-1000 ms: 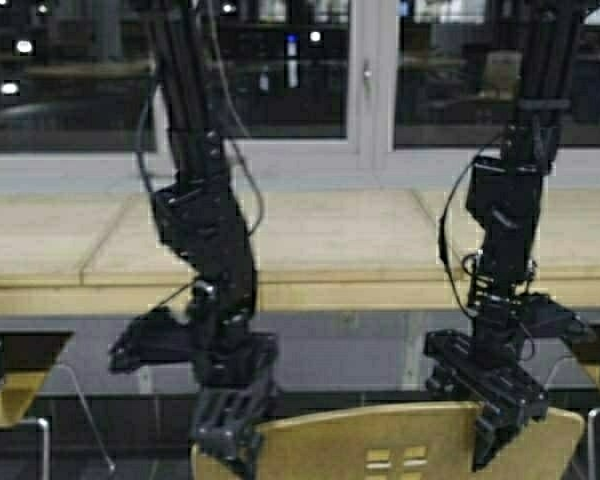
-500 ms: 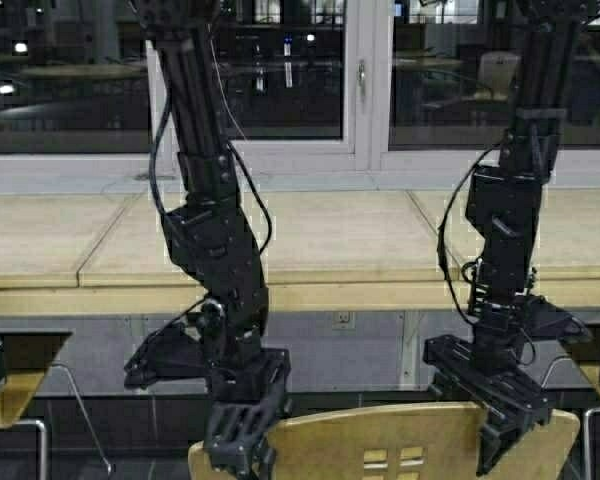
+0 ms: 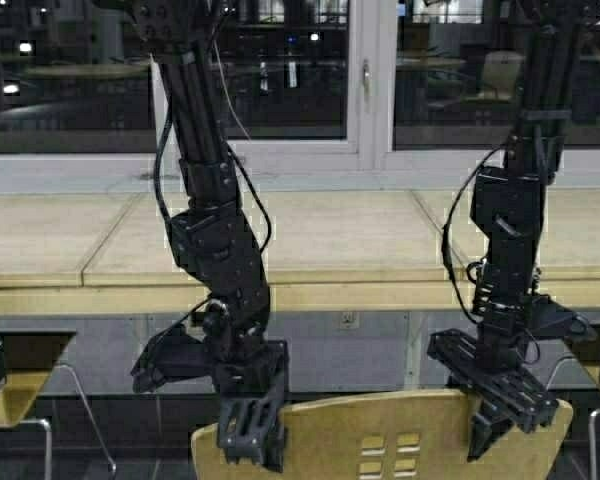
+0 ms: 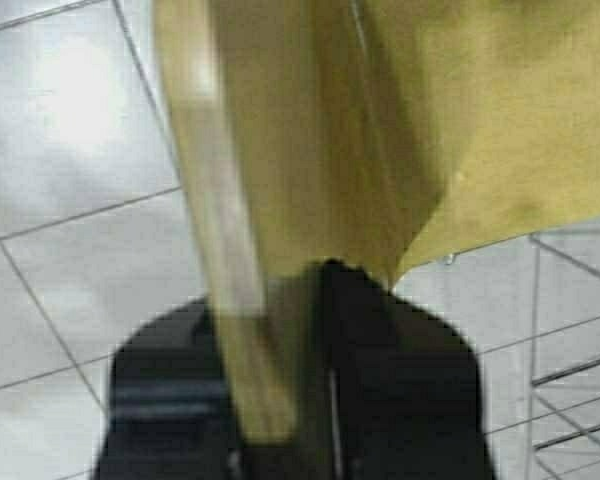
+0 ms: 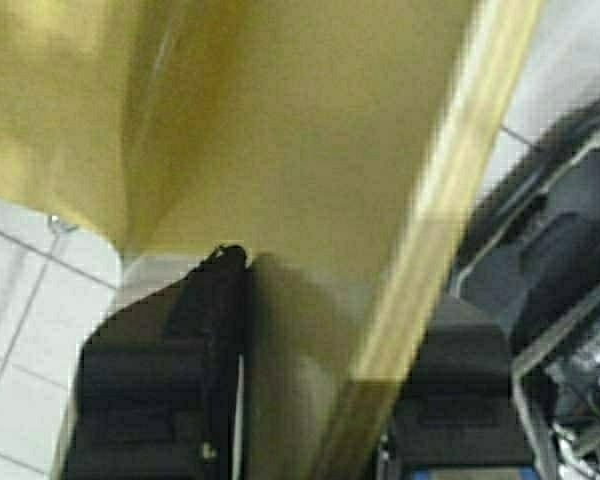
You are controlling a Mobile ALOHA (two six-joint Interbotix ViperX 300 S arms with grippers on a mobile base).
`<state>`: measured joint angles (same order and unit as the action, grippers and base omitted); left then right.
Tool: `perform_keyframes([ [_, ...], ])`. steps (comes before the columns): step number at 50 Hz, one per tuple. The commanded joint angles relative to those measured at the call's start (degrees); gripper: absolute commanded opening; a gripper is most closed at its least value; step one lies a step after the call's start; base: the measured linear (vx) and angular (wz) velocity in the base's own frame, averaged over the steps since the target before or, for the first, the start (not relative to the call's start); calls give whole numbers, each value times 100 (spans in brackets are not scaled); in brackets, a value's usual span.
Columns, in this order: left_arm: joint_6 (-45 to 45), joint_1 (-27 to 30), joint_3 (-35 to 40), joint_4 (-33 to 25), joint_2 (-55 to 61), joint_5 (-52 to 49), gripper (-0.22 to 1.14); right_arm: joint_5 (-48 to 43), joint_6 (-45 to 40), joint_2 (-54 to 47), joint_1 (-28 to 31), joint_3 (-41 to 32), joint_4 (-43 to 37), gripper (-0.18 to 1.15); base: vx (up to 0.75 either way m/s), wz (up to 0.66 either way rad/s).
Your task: Push the chairs under the table
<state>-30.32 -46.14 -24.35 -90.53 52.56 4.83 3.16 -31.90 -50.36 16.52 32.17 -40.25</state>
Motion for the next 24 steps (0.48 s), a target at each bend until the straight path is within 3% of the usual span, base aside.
perform_keyframes([
  [1, 202, 105, 0, 53, -44, 62, 1, -18, 229, 290, 79, -105, 62, 1, 3, 8],
  [24, 334, 659, 35, 105, -141, 167, 3, 88, 448, 264, 132, -686, 62, 3, 10, 12],
])
